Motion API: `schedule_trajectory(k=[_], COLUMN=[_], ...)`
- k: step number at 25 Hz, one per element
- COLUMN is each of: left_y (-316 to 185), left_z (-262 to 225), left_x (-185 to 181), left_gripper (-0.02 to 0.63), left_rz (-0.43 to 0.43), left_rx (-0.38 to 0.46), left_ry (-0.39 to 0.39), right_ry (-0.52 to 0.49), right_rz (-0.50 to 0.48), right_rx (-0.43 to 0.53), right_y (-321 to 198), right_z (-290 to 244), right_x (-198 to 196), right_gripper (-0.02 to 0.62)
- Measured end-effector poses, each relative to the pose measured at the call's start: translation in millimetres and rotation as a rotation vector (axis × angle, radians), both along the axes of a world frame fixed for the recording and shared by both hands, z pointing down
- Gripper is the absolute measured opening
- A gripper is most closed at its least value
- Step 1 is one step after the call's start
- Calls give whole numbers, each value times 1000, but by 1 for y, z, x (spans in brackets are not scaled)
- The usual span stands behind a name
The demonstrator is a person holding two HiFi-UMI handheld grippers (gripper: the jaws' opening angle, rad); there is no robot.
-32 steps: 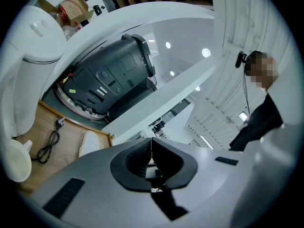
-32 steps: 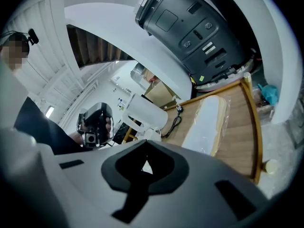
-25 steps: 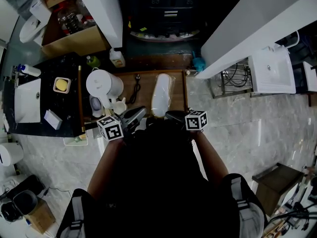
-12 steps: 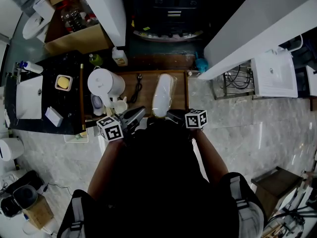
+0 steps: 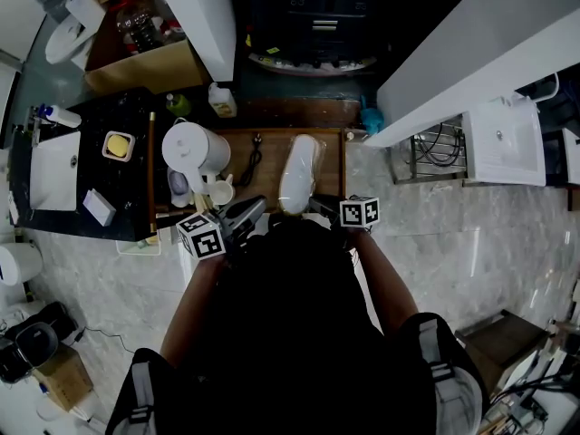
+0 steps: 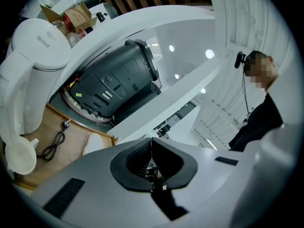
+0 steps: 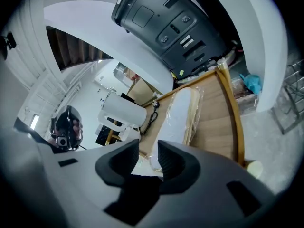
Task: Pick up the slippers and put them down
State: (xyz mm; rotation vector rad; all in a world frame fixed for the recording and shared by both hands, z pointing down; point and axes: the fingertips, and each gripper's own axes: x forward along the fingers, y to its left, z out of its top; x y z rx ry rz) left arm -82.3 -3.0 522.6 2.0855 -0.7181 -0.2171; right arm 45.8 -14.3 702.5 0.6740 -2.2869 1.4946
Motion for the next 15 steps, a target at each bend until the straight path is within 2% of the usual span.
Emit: schedule_trajectory(k=[5, 11, 15], left_y=[1, 2, 2], left_z=[1, 1, -1], left_x=[4, 10, 12], left_gripper=[12, 12, 12], left_rz=[-3, 6, -5], left_rx=[-17, -33, -43], left_ry=[5, 1, -5], right_ry=[43, 39, 63], right_rz=[2, 100, 104], right_rx=[-42, -158, -197], right_y=[-2, -7, -7], right_z=[17, 42, 56], right_x=[4, 13, 18], right_gripper=[129, 132, 132])
